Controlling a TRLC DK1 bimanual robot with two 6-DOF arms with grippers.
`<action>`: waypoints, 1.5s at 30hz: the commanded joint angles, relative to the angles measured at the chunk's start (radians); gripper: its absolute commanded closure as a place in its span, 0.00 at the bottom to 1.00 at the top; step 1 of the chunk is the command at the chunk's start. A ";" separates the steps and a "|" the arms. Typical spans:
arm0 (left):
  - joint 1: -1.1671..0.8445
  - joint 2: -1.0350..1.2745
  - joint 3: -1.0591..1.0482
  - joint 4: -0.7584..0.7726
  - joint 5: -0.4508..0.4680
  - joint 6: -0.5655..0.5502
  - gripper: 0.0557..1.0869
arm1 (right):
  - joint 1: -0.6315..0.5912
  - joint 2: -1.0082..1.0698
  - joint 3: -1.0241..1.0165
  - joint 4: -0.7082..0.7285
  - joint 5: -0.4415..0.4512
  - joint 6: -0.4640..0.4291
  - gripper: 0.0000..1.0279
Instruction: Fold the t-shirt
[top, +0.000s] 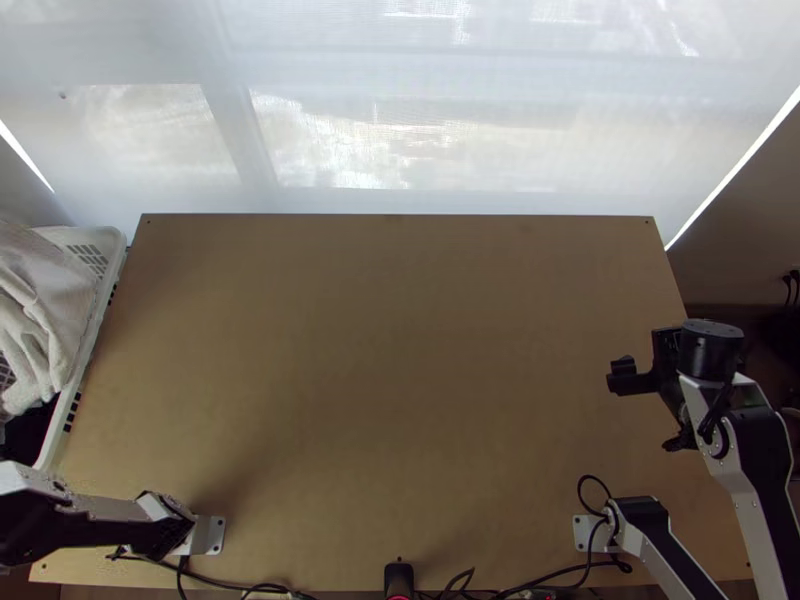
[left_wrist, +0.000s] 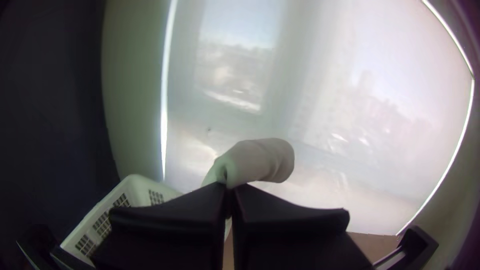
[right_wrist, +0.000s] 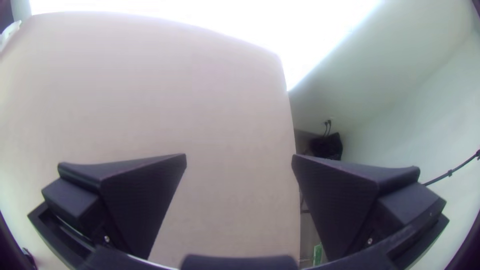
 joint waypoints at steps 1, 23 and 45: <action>-0.283 -0.176 0.042 0.034 0.010 -0.012 0.97 | 0.046 -0.088 -0.035 -0.019 -0.003 0.004 0.05; -1.519 -0.072 0.001 0.061 -0.259 -0.104 0.97 | 0.030 -0.209 -0.081 -0.045 0.008 -0.050 0.05; -1.858 0.172 -0.257 0.227 -0.346 -0.019 0.13 | -0.027 -0.253 -0.091 -0.071 0.023 -0.045 0.05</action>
